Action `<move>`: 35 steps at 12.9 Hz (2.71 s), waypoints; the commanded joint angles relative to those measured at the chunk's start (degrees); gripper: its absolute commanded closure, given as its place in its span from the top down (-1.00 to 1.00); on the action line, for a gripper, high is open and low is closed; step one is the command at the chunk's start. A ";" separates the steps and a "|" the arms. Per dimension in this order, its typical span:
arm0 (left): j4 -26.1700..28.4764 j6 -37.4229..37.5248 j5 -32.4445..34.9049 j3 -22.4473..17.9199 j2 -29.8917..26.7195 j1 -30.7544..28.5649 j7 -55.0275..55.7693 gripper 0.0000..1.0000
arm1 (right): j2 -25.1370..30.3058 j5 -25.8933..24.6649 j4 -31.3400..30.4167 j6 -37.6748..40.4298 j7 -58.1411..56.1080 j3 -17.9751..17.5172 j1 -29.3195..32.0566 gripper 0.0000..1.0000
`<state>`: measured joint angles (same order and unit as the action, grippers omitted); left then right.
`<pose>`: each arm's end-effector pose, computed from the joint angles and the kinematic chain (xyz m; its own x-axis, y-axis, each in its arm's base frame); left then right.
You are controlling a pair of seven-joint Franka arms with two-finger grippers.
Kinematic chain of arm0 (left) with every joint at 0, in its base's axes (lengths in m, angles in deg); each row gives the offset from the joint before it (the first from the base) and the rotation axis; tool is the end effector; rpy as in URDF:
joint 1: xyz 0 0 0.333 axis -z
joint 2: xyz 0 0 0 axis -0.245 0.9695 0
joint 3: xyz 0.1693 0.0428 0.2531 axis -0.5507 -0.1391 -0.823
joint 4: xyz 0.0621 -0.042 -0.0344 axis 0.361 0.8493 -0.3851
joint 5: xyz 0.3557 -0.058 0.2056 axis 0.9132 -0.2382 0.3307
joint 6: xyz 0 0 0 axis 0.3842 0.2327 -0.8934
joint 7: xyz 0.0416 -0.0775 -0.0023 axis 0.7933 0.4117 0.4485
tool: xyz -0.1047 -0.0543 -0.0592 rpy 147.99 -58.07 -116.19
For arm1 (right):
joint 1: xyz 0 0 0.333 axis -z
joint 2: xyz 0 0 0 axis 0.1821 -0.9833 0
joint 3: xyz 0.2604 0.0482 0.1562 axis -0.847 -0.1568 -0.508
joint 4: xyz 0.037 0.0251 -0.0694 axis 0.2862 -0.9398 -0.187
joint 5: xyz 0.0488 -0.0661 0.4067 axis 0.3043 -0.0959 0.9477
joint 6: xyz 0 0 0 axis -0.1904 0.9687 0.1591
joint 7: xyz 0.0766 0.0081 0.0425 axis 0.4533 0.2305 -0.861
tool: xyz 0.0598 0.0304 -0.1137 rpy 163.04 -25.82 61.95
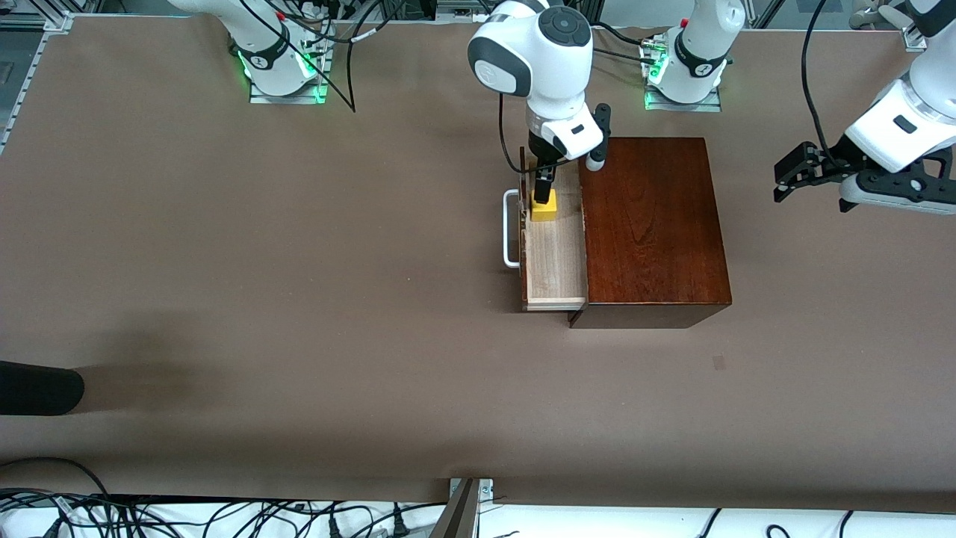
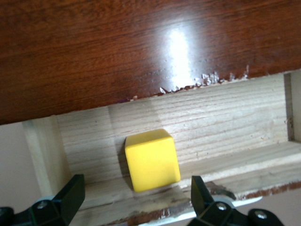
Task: Open drawer, take yellow block, close drawer
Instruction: 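Move the right gripper over the yellow cube in the drawer, then lower the right gripper and grasp the yellow cube, then lift the cube with the right gripper while the left gripper reaches the handle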
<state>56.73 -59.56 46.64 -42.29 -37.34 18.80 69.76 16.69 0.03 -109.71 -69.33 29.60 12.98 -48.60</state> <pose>0.5725 -0.0514 0.5553 0.9877 -0.1494 0.0472 -0.1498 -0.9887 0.0048 0.4129 0.6644 0.3274 0.1571 0.9857 0.0615 0.9777 -0.1640 0.1313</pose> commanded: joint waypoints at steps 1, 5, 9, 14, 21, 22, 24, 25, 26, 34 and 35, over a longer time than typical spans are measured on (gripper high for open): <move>-0.84 0.70 1.45 1.09 -0.08 -0.05 0.58 1.00 | -2.30 -1.10 2.20 -0.60 -2.43 -0.01 -0.06 1.00; -1.45 0.70 1.45 1.09 0.00 0.04 0.58 1.00 | -3.89 -1.98 2.12 -1.83 -5.07 -0.01 -0.32 1.00; -1.72 1.40 1.45 1.18 0.09 0.04 0.58 1.00 | -5.20 -3.04 2.12 -2.97 -5.33 -0.01 -0.15 1.00; -2.60 2.28 1.36 1.09 0.71 -0.49 0.58 1.00 | -6.08 -3.13 2.12 -4.03 -6.21 -0.01 -0.06 0.32; -2.60 2.28 1.36 1.09 0.71 -0.57 0.58 1.00 | -3.37 -2.52 5.17 3.41 -5.42 0.60 0.29 -1.00; -2.60 2.28 1.36 1.09 0.71 -0.57 0.49 1.00 | -2.84 -2.42 7.80 7.88 -5.42 0.26 1.60 -1.00; -2.60 2.98 1.36 1.09 0.71 -0.57 0.76 1.00 | 0.31 -2.42 10.46 14.32 -5.16 0.43 3.36 -1.00; -2.60 3.77 1.36 1.09 0.71 -0.57 0.67 1.00 | 2.42 -2.42 10.47 14.77 -3.94 0.43 5.02 -1.00; -2.60 3.78 1.36 1.09 0.71 -0.57 0.67 1.00 | 4.96 -2.51 10.47 14.69 -1.49 0.69 6.69 -1.00; -5.76 10.72 -2.58 6.08 1.93 3.90 0.23 1.00 | 12.89 2.31 10.03 18.99 2.31 1.57 25.58 -1.00; -5.76 10.72 -2.94 7.84 2.37 4.86 -0.90 1.00 | 12.99 3.45 9.94 19.69 2.40 2.70 28.56 -1.00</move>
<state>53.82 -50.69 44.97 -36.88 -37.01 21.79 69.76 27.93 0.83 -98.30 -51.10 31.14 15.48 -24.75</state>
